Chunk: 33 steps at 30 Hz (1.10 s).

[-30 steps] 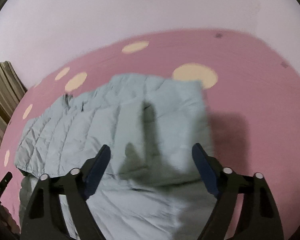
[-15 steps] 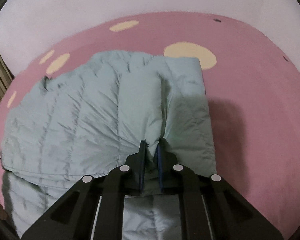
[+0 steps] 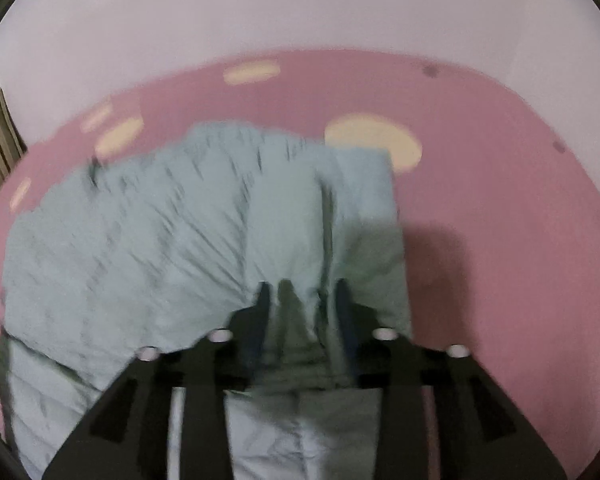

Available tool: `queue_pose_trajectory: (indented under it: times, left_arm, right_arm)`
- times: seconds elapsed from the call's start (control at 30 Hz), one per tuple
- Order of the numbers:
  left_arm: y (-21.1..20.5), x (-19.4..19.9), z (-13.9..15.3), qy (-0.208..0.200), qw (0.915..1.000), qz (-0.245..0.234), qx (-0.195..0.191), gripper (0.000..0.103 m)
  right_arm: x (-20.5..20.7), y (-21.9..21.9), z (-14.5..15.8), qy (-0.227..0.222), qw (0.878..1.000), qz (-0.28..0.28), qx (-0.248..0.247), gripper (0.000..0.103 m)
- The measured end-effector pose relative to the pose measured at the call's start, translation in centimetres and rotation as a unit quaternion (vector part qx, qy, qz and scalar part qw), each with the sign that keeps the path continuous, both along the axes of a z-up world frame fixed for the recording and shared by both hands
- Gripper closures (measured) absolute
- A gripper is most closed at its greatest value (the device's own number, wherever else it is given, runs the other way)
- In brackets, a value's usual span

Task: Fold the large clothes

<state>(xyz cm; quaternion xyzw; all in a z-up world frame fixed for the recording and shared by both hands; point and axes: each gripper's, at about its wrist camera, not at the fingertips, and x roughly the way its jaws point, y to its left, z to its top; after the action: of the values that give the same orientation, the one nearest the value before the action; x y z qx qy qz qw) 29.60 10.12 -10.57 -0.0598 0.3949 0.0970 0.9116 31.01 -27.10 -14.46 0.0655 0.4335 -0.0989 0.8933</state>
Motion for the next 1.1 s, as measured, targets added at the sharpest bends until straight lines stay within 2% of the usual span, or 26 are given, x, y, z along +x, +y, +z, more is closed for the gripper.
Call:
queue_pose_trajectory:
  times: [0.07, 0.17, 0.23, 0.3, 0.37, 0.5, 0.6, 0.7, 0.83, 0.97, 1.1]
  left_arm:
    - [-1.6, 0.7, 0.9, -0.004, 0.9996, -0.025, -0.015, 0.028]
    - [-3.9, 2.1, 0.3, 0.014, 0.9985, -0.049, -0.023, 0.028]
    - [-5.3, 3.2, -1.0, 0.029, 0.9980, -0.056, -0.011, 0.028]
    - [-6.1, 4.2, -3.3, 0.066, 0.9961, -0.058, 0.012, 0.027]
    - [-6.0, 4.7, -5.2, 0.084, 0.9948, -0.057, 0.004, 0.027]
    - [-5.6, 4.2, -3.8, 0.079, 0.9960, -0.041, -0.005, 0.029]
    - [-5.7, 4.0, -1.2, 0.043, 0.9977, -0.039, -0.036, 0.029]
    - [-7.1, 5.3, -0.2, 0.020, 0.9973, -0.059, -0.038, 0.029]
    - [-9.3, 8.0, -2.0, 0.044, 0.9956, -0.076, -0.032, 0.029]
    - [-10.7, 9.8, -5.4, 0.085, 0.9922, -0.091, 0.002, 0.027]
    - [-10.5, 9.5, -4.9, 0.081, 0.9924, -0.093, 0.003, 0.026]
  right_arm:
    - [0.3, 1.4, 1.2, -0.015, 1.000, 0.013, -0.006, 0.063]
    - [1.5, 3.7, 0.9, -0.010, 0.999, 0.047, 0.010, 0.063]
    - [2.6, 5.0, -0.7, 0.008, 0.998, 0.064, 0.004, 0.063]
    - [3.4, 5.4, -2.8, 0.042, 0.997, 0.069, 0.005, 0.063]
    - [3.7, 5.2, -4.4, 0.050, 0.996, 0.075, 0.014, 0.063]
    - [3.5, 5.2, -2.8, 0.045, 0.996, 0.074, 0.017, 0.063]
    - [3.4, 5.3, -0.9, 0.017, 0.997, 0.071, 0.024, 0.063]
    - [5.2, 5.8, -0.4, 0.011, 0.997, 0.072, 0.034, 0.063]
    - [7.9, 7.3, -1.7, 0.015, 0.997, 0.076, 0.026, 0.061]
    - [10.0, 7.8, -4.5, 0.049, 0.995, 0.081, 0.014, 0.060]
    - [9.4, 8.1, -3.6, 0.039, 0.996, 0.080, 0.003, 0.060]
